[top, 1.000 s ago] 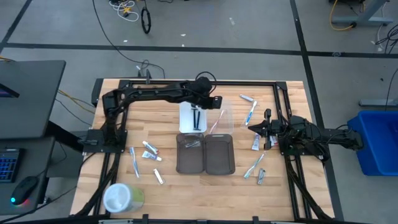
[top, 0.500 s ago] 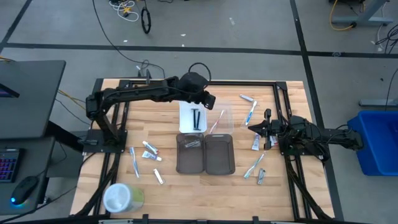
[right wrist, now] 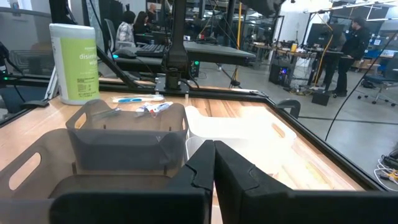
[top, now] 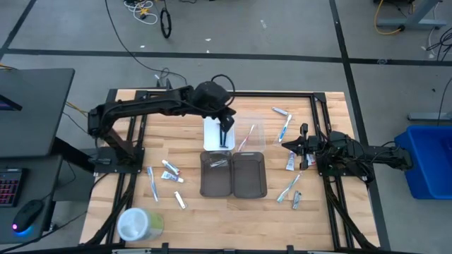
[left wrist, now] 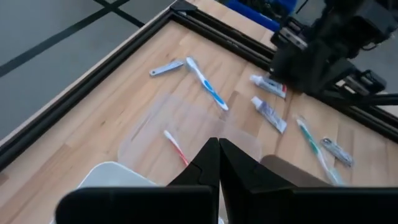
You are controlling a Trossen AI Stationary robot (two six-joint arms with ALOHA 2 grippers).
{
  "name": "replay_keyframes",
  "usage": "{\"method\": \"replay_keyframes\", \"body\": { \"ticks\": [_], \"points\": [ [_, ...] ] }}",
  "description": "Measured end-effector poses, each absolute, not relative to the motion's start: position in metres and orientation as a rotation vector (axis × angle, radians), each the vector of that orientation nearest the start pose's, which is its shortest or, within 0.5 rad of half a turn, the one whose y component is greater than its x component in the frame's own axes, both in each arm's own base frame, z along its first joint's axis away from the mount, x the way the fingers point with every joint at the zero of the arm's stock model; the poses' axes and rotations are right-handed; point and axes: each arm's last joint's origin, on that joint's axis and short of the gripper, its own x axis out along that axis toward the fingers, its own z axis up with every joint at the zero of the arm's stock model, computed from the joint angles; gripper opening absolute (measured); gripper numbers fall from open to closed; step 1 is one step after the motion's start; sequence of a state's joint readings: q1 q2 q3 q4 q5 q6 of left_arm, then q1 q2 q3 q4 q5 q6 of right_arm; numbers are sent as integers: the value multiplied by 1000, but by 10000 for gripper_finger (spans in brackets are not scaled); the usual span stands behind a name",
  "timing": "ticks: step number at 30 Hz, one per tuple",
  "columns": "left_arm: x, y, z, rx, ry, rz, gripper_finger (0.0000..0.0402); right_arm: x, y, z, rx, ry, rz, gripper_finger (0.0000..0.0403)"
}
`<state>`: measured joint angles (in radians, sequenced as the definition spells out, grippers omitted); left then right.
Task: Pick & Place Travel size toiletries
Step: Put the silver nail cutter into the left black bin
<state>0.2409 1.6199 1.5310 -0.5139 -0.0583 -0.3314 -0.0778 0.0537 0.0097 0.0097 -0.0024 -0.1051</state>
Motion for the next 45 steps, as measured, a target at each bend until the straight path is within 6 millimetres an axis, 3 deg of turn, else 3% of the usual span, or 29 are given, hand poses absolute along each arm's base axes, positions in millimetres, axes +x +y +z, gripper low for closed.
{"method": "replay_keyframes", "body": {
  "ticks": [9,22,29,40,45],
  "points": [
    [325,82,340,-372,570,397,3,100,-8,164,-104,38,-74,13],
    [273,45,310,-278,675,215,3,100,-8,164,-104,38,-74,13],
    [265,35,305,-185,757,149,4,100,-8,164,-104,38,-74,13],
    [252,3,292,70,956,-135,3,100,-8,164,-104,38,-74,13],
    [250,-2,291,96,986,-165,5,100,-8,164,-104,38,-74,13]
  ]
}}
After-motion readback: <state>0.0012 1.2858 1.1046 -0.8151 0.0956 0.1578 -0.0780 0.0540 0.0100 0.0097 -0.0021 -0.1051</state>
